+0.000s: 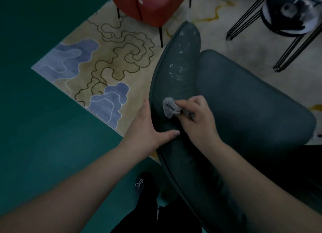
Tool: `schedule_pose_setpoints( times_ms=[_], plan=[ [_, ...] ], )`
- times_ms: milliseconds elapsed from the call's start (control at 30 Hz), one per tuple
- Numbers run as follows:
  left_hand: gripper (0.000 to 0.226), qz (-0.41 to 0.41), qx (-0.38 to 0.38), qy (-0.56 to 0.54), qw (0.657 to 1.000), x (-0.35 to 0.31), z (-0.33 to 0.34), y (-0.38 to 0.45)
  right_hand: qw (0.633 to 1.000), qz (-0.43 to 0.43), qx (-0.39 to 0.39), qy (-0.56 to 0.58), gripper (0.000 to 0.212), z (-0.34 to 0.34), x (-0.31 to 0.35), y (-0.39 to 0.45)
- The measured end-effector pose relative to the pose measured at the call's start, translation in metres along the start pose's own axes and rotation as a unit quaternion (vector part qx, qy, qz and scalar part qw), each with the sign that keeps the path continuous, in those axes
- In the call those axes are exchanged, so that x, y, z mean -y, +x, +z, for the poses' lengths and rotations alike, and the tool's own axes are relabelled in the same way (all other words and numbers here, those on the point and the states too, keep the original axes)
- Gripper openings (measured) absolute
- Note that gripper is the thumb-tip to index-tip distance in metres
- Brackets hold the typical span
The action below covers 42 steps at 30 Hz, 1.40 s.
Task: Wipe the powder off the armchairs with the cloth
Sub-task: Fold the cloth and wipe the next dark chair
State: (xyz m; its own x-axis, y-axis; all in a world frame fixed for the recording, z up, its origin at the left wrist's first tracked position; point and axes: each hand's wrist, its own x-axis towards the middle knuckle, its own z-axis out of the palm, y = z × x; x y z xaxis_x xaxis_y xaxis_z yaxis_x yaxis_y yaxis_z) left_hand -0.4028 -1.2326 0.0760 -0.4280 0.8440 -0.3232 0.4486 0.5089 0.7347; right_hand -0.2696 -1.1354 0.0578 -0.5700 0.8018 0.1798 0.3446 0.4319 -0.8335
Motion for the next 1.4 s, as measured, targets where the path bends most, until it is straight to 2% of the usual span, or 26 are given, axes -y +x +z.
schedule_pose_setpoints(
  times_ms=[133, 233, 333, 433, 533, 667, 700, 767, 833, 933, 1033, 1133, 1233, 1333, 1400],
  plan=[
    [0.118, -0.019, -0.025, -0.005, 0.999, -0.003, 0.004, 0.020, 0.997, 0.020, -0.052, -0.043, 0.026, 0.017, -0.014, 0.068],
    [0.103, -0.047, -0.058, -0.030, 0.997, -0.010, 0.009, 0.039, 0.995, 0.060, -0.076, -0.004, 0.027, 0.023, -0.021, 0.102],
    [0.085, -0.094, -0.097, -0.033, 0.990, -0.023, 0.014, 0.060, 0.989, 0.117, -0.076, 0.058, 0.020, 0.020, -0.029, 0.094],
    [0.083, -0.116, -0.131, 0.058, 0.983, -0.038, 0.016, 0.066, 0.979, 0.155, -0.095, 0.093, 0.019, 0.012, -0.035, 0.069],
    [0.077, -0.098, -0.157, 0.093, 0.978, -0.041, 0.020, 0.063, 0.990, 0.096, -0.071, 0.071, 0.037, 0.007, -0.032, 0.050],
    [0.064, -0.075, -0.175, 0.072, 0.979, -0.033, 0.022, 0.063, 0.999, -0.012, -0.031, -0.001, 0.030, 0.011, -0.038, 0.085],
    [0.063, -0.072, -0.174, 0.071, 0.980, -0.032, 0.022, 0.063, 0.999, -0.014, -0.039, -0.014, 0.030, 0.012, -0.044, 0.102],
    [0.061, -0.064, -0.174, 0.073, 0.980, -0.030, 0.022, 0.064, 0.998, 0.036, -0.058, 0.014, 0.031, 0.013, -0.047, 0.122],
    [0.061, -0.058, -0.176, 0.075, 0.980, -0.030, 0.022, 0.064, 0.995, 0.058, -0.076, 0.020, 0.031, 0.018, -0.045, 0.118],
    [0.065, -0.049, -0.175, 0.081, 0.980, -0.033, 0.022, 0.061, 0.998, 0.010, -0.064, 0.006, 0.035, 0.020, -0.038, 0.092],
    [0.070, -0.041, -0.170, 0.105, 0.979, -0.036, 0.023, 0.060, 0.998, -0.033, -0.041, -0.024, 0.033, 0.017, -0.045, 0.110],
    [0.076, -0.049, -0.156, 0.123, 0.979, -0.036, 0.023, 0.060, 0.996, -0.002, -0.081, -0.033, 0.031, 0.018, -0.051, 0.142],
    [0.077, -0.071, -0.136, 0.133, 0.979, -0.036, 0.022, 0.061, 0.995, 0.030, -0.097, -0.014, 0.032, 0.022, -0.044, 0.131],
    [0.077, -0.084, -0.126, 0.124, 0.981, -0.036, 0.022, 0.061, 0.997, -0.018, -0.066, -0.024, 0.032, 0.021, -0.037, 0.100],
    [0.076, -0.088, -0.127, 0.121, 0.980, -0.036, 0.022, 0.061, 0.997, -0.044, -0.046, -0.045, 0.032, 0.017, -0.040, 0.110]
  ],
)
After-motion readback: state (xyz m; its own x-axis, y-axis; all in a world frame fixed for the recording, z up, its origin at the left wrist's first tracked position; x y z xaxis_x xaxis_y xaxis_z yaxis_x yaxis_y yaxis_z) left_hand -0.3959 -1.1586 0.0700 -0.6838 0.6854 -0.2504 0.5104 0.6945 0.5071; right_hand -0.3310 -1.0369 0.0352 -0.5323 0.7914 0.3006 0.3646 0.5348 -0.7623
